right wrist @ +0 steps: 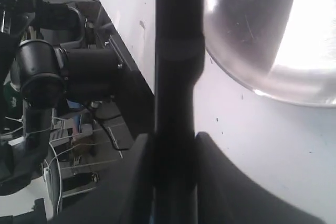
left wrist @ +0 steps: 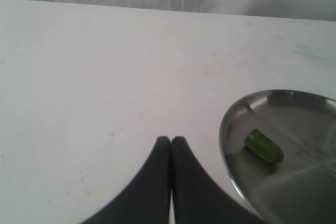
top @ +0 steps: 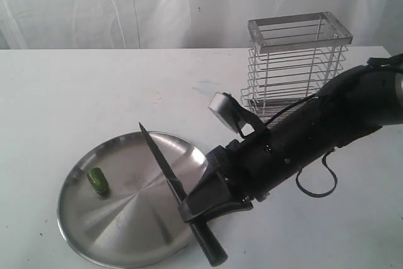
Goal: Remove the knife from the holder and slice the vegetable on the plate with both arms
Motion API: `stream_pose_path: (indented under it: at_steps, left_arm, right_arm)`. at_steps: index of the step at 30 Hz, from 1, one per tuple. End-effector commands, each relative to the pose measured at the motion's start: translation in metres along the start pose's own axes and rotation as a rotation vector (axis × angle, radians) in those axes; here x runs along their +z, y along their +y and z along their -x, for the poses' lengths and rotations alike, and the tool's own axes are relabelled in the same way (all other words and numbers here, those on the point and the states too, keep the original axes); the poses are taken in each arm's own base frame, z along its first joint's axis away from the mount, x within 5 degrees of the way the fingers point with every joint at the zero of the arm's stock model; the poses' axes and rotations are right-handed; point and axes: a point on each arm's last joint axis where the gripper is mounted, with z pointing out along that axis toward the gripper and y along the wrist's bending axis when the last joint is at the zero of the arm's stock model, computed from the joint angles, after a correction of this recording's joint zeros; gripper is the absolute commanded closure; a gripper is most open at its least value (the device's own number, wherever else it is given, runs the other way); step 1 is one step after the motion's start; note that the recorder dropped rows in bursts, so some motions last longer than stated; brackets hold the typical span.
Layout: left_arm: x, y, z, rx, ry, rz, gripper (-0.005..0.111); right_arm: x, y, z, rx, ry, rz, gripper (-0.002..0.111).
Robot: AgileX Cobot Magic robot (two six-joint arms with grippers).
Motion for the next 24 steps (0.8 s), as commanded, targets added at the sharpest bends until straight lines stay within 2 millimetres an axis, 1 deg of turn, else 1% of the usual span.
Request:
stream_pose_path:
  at_steps: [1, 4, 7, 9, 16, 18, 21, 24]
  left_arm:
    - [0.0, 0.0, -0.001, -0.008, -0.002, -0.007, 0.107]
    - [0.0, 0.0, -0.001, -0.008, -0.002, -0.007, 0.107]
    - [0.0, 0.0, -0.001, -0.008, -0.002, -0.007, 0.107]
    - [0.0, 0.0, -0.001, -0.008, -0.002, -0.007, 0.107]
    - [0.0, 0.0, -0.001, -0.008, -0.002, -0.007, 0.107]
    - [0.0, 0.0, -0.001, -0.008, -0.002, -0.007, 0.107]
    - [0.0, 0.0, -0.001, -0.008, -0.002, -0.007, 0.107]
    - [0.0, 0.0, -0.001, -0.008, -0.002, -0.007, 0.107]
  right_arm:
    - [0.003, -0.016, 0.0, 0.002, 0.001, -0.101, 0.108]
    - [0.008, -0.028, -0.004, 0.068, 0.056, -0.148, 0.108]
    - [0.011, -0.037, -0.012, 0.084, 0.147, -0.255, 0.108]
    - [0.015, -0.039, -0.012, 0.074, 0.16, -0.309, 0.108]
    - [0.035, -0.019, -0.001, -0.027, 0.161, -0.344, 0.108]
    - [0.039, -0.018, 0.005, -0.038, 0.13, -0.398, 0.108]
    - [0.039, -0.019, 0.009, -0.01, 0.112, -0.479, 0.108]
    - [0.038, -0.018, 0.01, -0.001, 0.129, -0.502, 0.108]
